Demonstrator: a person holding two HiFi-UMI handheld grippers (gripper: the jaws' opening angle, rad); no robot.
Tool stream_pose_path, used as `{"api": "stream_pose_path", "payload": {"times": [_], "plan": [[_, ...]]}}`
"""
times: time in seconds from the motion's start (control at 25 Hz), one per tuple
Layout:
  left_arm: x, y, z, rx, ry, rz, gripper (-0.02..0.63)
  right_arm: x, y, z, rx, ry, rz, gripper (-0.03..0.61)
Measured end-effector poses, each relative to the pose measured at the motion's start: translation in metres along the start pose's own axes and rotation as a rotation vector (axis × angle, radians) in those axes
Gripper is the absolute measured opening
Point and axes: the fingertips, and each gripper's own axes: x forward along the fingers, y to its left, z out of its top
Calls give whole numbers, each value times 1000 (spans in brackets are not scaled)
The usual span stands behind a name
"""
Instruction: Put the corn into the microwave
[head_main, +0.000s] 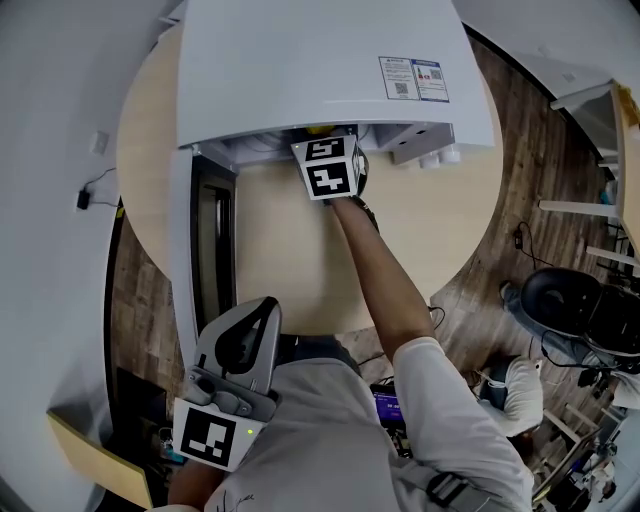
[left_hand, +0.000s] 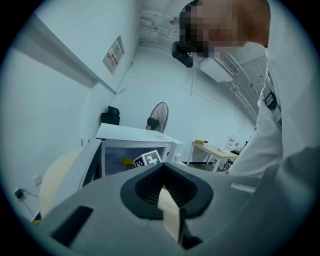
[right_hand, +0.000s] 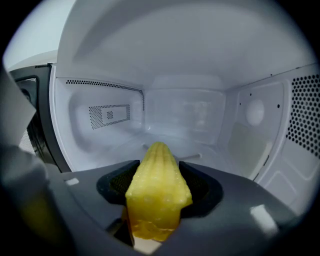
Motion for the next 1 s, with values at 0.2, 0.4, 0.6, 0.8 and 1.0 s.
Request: {"api": "stream_pose_path", "payload": {"times": [0.2, 0.4, 0.6, 0.8, 1.0], "plan": [[0, -1, 0, 0, -2, -5, -9, 1, 0, -2, -51, 11, -17, 264], [-2, -1, 0, -3, -5, -3, -9, 4, -1, -4, -84, 30, -37, 264], [-4, -1, 0, -7, -6, 0, -9, 5, 1, -6, -122, 44, -56, 265], [-8, -1, 1, -13, -11, 5, -9, 4, 0, -6, -130, 38, -71, 264], [-10, -1, 2, -13, -21, 9, -9, 4, 1, -6, -123, 34, -68, 265]]}}
